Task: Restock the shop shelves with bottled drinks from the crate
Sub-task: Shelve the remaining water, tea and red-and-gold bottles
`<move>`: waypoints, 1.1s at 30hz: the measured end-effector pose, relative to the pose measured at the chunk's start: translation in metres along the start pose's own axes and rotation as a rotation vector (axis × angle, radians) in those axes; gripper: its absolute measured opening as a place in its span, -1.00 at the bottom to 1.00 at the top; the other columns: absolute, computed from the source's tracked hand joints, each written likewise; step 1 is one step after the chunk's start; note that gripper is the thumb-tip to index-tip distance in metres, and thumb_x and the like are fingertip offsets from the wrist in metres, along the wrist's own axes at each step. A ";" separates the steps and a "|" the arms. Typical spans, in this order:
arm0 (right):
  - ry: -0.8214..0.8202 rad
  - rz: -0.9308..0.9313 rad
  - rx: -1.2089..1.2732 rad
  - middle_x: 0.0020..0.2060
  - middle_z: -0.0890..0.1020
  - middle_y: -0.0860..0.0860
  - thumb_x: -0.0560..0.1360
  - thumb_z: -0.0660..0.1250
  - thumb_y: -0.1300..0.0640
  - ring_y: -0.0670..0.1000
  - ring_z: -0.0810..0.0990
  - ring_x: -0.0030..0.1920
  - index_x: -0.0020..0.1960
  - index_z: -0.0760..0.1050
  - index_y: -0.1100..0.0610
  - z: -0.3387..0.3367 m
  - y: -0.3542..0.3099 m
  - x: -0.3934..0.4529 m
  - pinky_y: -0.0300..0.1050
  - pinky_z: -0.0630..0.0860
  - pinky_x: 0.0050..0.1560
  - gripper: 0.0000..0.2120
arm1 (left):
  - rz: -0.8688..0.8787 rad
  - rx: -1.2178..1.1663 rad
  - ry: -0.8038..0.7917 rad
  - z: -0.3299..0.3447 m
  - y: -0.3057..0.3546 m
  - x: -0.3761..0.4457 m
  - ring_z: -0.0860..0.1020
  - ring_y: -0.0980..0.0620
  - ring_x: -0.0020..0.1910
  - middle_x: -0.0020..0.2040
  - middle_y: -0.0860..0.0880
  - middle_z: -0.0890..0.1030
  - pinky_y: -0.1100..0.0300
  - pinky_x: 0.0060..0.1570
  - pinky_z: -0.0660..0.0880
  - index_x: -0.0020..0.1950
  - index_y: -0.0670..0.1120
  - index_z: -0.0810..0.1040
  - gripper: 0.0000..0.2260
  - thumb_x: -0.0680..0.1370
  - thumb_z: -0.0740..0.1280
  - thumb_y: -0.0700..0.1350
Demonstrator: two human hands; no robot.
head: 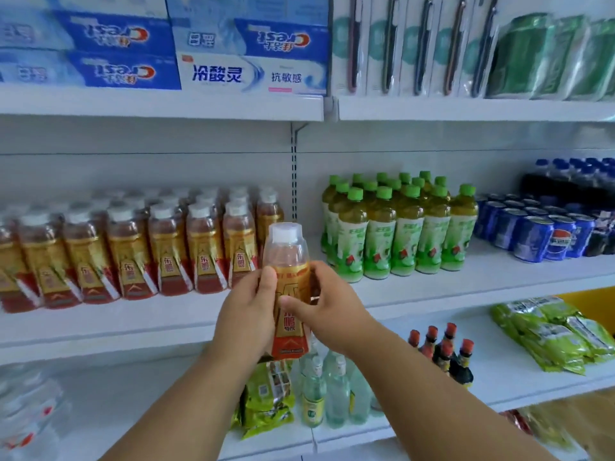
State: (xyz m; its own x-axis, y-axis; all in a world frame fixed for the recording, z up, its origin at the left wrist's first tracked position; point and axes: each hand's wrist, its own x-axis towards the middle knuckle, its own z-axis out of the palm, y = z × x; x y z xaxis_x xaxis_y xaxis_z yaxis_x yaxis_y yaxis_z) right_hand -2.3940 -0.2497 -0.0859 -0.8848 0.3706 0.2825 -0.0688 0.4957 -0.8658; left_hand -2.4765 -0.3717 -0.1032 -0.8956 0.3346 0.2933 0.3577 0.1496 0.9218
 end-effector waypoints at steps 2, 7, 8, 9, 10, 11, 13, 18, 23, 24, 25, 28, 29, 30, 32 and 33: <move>-0.004 0.002 -0.018 -0.02 0.61 -0.21 0.41 0.48 -0.18 -0.27 0.58 -0.06 0.24 0.42 -0.11 0.004 0.017 0.027 -0.26 0.53 0.01 -0.53 | -0.002 0.011 0.100 0.001 -0.010 0.014 0.55 0.41 -0.13 -0.09 0.22 0.62 0.44 -0.34 0.44 -0.07 0.36 0.47 -0.87 0.60 0.32 0.10; 0.039 -0.060 -0.146 0.01 0.54 -0.17 0.43 0.50 -0.13 -0.26 0.53 -0.04 0.18 0.43 -0.17 0.011 0.038 0.093 -0.42 0.43 -0.10 -0.60 | -0.135 0.061 0.100 0.008 -0.023 0.041 0.61 0.15 -0.30 -0.28 0.04 0.64 0.04 -0.25 0.56 -0.16 0.09 0.52 -0.87 0.60 0.33 -0.04; 0.034 -0.070 -0.172 0.01 0.50 -0.15 0.42 0.50 -0.13 -0.27 0.50 -0.06 0.20 0.43 -0.16 0.013 0.042 0.107 -0.44 0.39 -0.13 -0.58 | -0.179 0.060 0.057 0.014 -0.024 0.049 0.65 0.06 -0.24 -0.25 0.02 0.66 -0.05 -0.16 0.61 -0.15 0.08 0.53 -0.86 0.61 0.31 -0.06; 0.030 -0.070 -0.185 0.02 0.46 -0.14 0.42 0.51 -0.12 -0.28 0.48 -0.08 0.23 0.43 -0.14 0.014 0.046 0.117 -0.45 0.35 -0.14 -0.56 | -0.212 0.061 0.027 0.019 -0.027 0.057 0.67 0.00 -0.18 -0.21 0.00 0.68 -0.11 -0.06 0.62 -0.12 0.06 0.53 -0.87 0.62 0.29 -0.09; 0.025 -0.065 -0.189 0.03 0.45 -0.12 0.42 0.51 -0.11 -0.28 0.48 -0.09 0.26 0.43 -0.12 0.016 0.049 0.125 -0.44 0.34 -0.11 -0.53 | -0.246 0.058 0.012 0.024 -0.027 0.063 0.68 -0.03 -0.12 -0.16 -0.02 0.69 -0.14 0.00 0.61 -0.09 0.03 0.53 -0.88 0.63 0.28 -0.12; 0.015 -0.057 -0.190 0.04 0.44 -0.10 0.42 0.51 -0.09 -0.27 0.47 -0.09 0.28 0.44 -0.10 0.018 0.053 0.133 -0.38 0.36 -0.08 -0.52 | -0.274 0.050 0.011 0.028 -0.032 0.069 0.69 -0.04 -0.08 -0.12 -0.03 0.70 -0.16 0.04 0.61 -0.06 0.02 0.52 -0.89 0.63 0.27 -0.15; 0.004 -0.043 -0.190 0.06 0.46 -0.06 0.43 0.51 -0.08 -0.23 0.49 -0.08 0.26 0.46 -0.08 0.021 0.060 0.143 -0.28 0.40 -0.03 -0.55 | -0.310 0.019 0.021 0.035 -0.039 0.078 0.69 -0.03 -0.05 -0.09 -0.02 0.69 -0.15 0.09 0.60 -0.02 0.02 0.53 -0.88 0.63 0.25 -0.18; -0.013 -0.050 -0.205 0.12 0.53 0.00 0.42 0.51 -0.10 -0.03 0.57 0.07 0.26 0.47 -0.06 0.025 0.069 0.169 -0.06 0.55 0.14 -0.53 | -0.319 -0.023 0.069 0.042 -0.049 0.096 0.68 0.14 -0.16 -0.18 0.09 0.68 0.08 -0.01 0.60 0.00 0.04 0.54 -0.83 0.61 0.24 -0.22; 0.013 -0.056 -0.294 0.16 0.52 0.00 0.41 0.49 -0.17 0.03 0.53 0.16 0.36 0.42 0.00 0.028 0.075 0.185 -0.04 0.52 0.17 -0.40 | -0.323 -0.014 0.125 0.051 -0.049 0.109 0.64 0.12 -0.14 -0.11 0.05 0.64 0.07 -0.02 0.59 0.01 0.05 0.53 -0.82 0.61 0.24 -0.22; 0.012 -0.055 -0.291 0.17 0.52 -0.01 0.41 0.49 -0.17 0.03 0.53 0.17 0.37 0.41 0.00 0.028 0.077 0.187 -0.01 0.52 0.18 -0.39 | -0.324 -0.032 0.134 0.053 -0.049 0.110 0.64 0.18 -0.20 -0.14 0.08 0.65 0.09 -0.04 0.58 0.00 0.05 0.53 -0.82 0.61 0.24 -0.23; 0.012 -0.053 -0.279 0.18 0.52 -0.01 0.40 0.50 -0.17 0.04 0.54 0.17 0.37 0.41 0.00 0.028 0.078 0.189 0.01 0.54 0.19 -0.38 | -0.324 -0.042 0.143 0.055 -0.049 0.112 0.64 0.21 -0.24 -0.18 0.10 0.65 0.10 -0.05 0.59 0.00 0.05 0.54 -0.81 0.61 0.24 -0.23; 0.004 -0.039 -0.256 0.22 0.50 0.00 0.40 0.51 -0.15 0.06 0.54 0.20 0.41 0.38 -0.01 0.030 0.079 0.193 0.05 0.55 0.21 -0.34 | -0.323 -0.023 0.164 0.056 -0.047 0.116 0.66 0.08 -0.16 -0.16 0.06 0.65 0.02 0.02 0.62 -0.01 0.04 0.53 -0.84 0.62 0.24 -0.21; -0.004 -0.037 -0.260 0.23 0.49 0.01 0.41 0.50 -0.15 0.06 0.54 0.21 0.43 0.36 -0.01 0.030 0.079 0.194 0.05 0.55 0.21 -0.33 | -0.318 -0.022 0.170 0.057 -0.045 0.117 0.65 0.08 -0.16 -0.15 0.03 0.65 0.00 0.03 0.63 -0.01 0.03 0.53 -0.84 0.63 0.24 -0.21; -0.009 -0.038 -0.268 0.24 0.49 0.01 0.41 0.50 -0.15 0.06 0.54 0.21 0.45 0.35 -0.01 0.030 0.080 0.195 0.04 0.54 0.22 -0.32 | -0.314 -0.022 0.173 0.059 -0.044 0.117 0.65 0.12 -0.20 -0.15 0.02 0.64 0.01 0.02 0.63 -0.01 0.03 0.53 -0.84 0.63 0.24 -0.22; -0.021 -0.045 -0.279 0.24 0.49 0.02 0.42 0.49 -0.16 0.06 0.54 0.21 0.45 0.35 0.01 0.029 0.080 0.196 0.04 0.54 0.22 -0.32 | -0.304 -0.023 0.178 0.060 -0.041 0.116 0.64 0.20 -0.29 -0.16 0.01 0.64 0.02 0.01 0.64 -0.02 0.02 0.53 -0.84 0.63 0.24 -0.23; -0.026 -0.049 -0.286 0.23 0.49 0.02 0.43 0.49 -0.15 0.06 0.53 0.21 0.44 0.35 0.02 0.028 0.079 0.197 0.03 0.53 0.21 -0.33 | -0.297 -0.024 0.177 0.061 -0.039 0.116 0.64 0.21 -0.28 -0.16 0.01 0.64 0.02 0.02 0.64 -0.02 0.02 0.53 -0.83 0.63 0.24 -0.23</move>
State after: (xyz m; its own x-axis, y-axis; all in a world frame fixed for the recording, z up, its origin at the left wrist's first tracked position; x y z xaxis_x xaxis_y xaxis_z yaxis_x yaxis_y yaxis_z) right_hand -2.5863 -0.1598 -0.1103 -0.8953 0.3225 0.3075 0.0176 0.7151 -0.6988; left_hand -2.5782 -0.2825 -0.1209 -0.9925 0.1127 0.0484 0.0697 0.1937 0.9786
